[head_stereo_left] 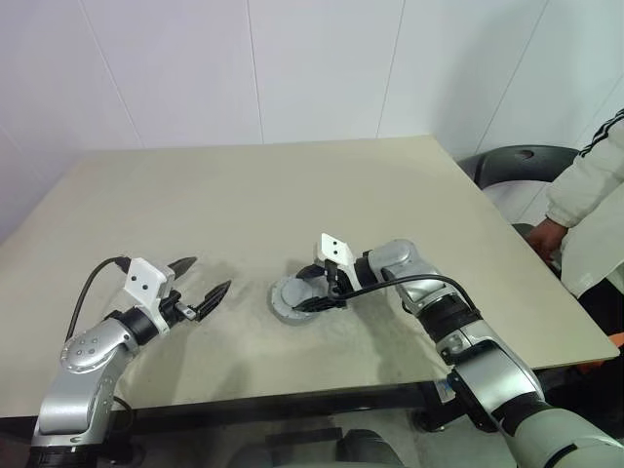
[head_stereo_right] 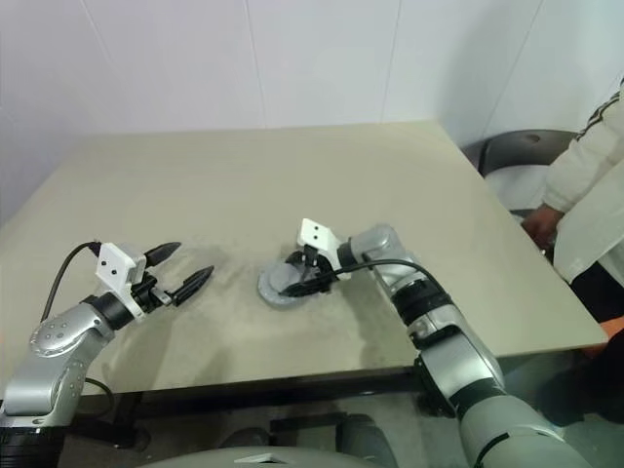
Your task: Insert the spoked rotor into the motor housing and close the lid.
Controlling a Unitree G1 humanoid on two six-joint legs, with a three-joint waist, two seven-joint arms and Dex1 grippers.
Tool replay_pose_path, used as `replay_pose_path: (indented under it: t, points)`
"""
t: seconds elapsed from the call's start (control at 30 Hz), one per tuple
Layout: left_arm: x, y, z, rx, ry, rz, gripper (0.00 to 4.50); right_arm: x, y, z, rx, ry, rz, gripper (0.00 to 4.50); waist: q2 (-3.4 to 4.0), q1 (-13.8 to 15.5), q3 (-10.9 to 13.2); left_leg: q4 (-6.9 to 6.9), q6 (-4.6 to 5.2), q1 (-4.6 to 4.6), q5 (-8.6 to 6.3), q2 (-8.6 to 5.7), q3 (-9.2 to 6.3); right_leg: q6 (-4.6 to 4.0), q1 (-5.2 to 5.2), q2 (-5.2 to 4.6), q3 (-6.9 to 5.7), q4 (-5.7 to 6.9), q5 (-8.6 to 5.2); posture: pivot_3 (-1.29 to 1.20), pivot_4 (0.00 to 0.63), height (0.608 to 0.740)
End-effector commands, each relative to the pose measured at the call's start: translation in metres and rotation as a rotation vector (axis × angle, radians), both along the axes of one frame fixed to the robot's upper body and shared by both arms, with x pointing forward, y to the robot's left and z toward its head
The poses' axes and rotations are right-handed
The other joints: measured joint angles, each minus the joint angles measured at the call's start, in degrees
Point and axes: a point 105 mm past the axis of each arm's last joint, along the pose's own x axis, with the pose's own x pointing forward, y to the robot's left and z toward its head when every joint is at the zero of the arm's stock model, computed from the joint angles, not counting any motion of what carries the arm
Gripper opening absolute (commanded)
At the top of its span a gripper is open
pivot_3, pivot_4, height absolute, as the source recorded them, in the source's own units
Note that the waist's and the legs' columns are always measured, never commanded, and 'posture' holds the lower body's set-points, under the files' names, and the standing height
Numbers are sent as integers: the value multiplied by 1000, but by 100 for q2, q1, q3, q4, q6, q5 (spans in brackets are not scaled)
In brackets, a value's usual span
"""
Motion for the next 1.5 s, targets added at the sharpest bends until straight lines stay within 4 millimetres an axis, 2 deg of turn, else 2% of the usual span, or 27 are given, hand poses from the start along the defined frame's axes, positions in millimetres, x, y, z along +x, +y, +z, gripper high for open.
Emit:
replay_pose_path:
  t: [0.03, 0.3, 0.53, 0.83, 1.1, 1.5]
  points:
    - [1, -2, 13, -2, -52, -5, 4500, 5, 1, 0, -15, -2, -22, 3474, 0, 0, 0, 0, 0, 1, 0, 0, 0, 0, 0, 0, 0, 1, 0, 0, 0, 740]
    - [1, -3, 14, -3, -52, -5, 4500, 2, -7, -9, -31, 24, -30, 3474, 1, 1, -2, 0, -1, 21, 1, 0, 0, 0, 20, 0, 1, 4, 0, 0, 0, 740]
    - [3, -4, 16, -1, -54, -12, 4500, 0, -12, -6, -23, 37, -13, 3474, 0, 8, -3, 0, -1, 23, 0, 0, 0, 0, 24, -1, 0, 3, 0, 0, 0, 740]
    - [5, -4, 17, -5, -56, -10, 4500, 3, -9, -12, -42, 40, -46, 3474, 0, 3, -3, 0, -1, 26, 0, -1, 0, 0, 27, -1, 1, 3, 0, 0, 0, 740]
    - [5, -4, 18, -5, -57, -8, 4500, 8, -11, -17, -45, 72, -109, 3474, 3, 1, -1, -2, -1, 92, 0, 0, 0, -1, 96, -1, 0, -4, -1, 0, 0, 740]
    - [4, -6, 18, -3, -59, -14, 4500, 8, -9, -8, 6, 108, -113, 3474, 3, 6, -1, -2, -1, 97, 0, 1, -2, -1, 99, 0, 0, -3, -1, 0, 0, 740]
